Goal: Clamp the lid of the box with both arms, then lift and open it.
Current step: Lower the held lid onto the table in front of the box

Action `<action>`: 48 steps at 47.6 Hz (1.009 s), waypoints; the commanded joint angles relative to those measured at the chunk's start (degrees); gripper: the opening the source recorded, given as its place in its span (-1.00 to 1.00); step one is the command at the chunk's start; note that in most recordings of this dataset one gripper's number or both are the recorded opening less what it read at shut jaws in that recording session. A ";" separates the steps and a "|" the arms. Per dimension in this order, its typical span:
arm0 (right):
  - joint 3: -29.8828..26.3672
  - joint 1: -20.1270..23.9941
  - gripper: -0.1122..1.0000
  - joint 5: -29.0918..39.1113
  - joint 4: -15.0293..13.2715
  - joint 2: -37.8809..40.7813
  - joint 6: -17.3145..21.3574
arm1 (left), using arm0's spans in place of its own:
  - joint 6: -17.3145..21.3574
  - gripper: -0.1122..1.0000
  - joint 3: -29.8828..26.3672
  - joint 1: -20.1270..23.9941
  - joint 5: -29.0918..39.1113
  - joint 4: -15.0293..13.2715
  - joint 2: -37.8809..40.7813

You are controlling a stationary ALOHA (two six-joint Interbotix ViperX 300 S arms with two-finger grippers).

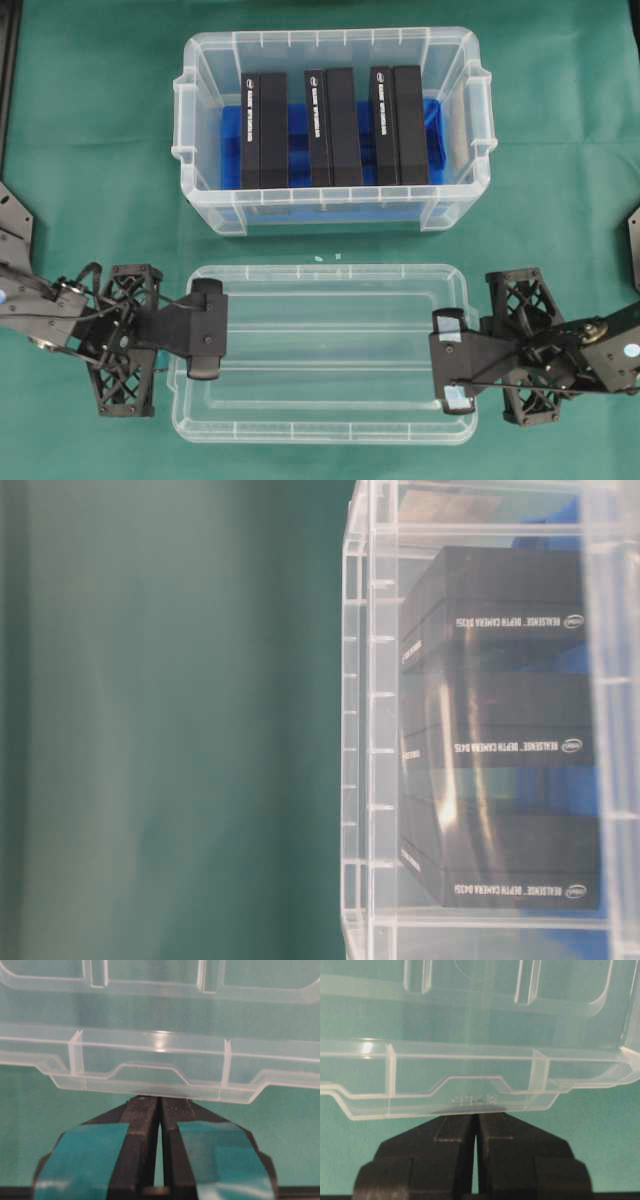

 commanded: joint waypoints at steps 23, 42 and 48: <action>-0.09 -0.62 -0.80 -9.14 -1.14 3.34 -0.09 | -0.53 -0.77 0.18 -0.70 -8.17 0.35 1.85; 4.13 1.32 -0.80 -7.65 -0.62 0.26 -0.09 | -0.79 -0.77 3.43 -2.29 -8.09 0.00 -0.35; 6.94 2.20 -0.80 -7.73 -0.62 -1.76 0.00 | -1.41 -0.77 5.10 -2.72 -8.09 -0.09 -1.49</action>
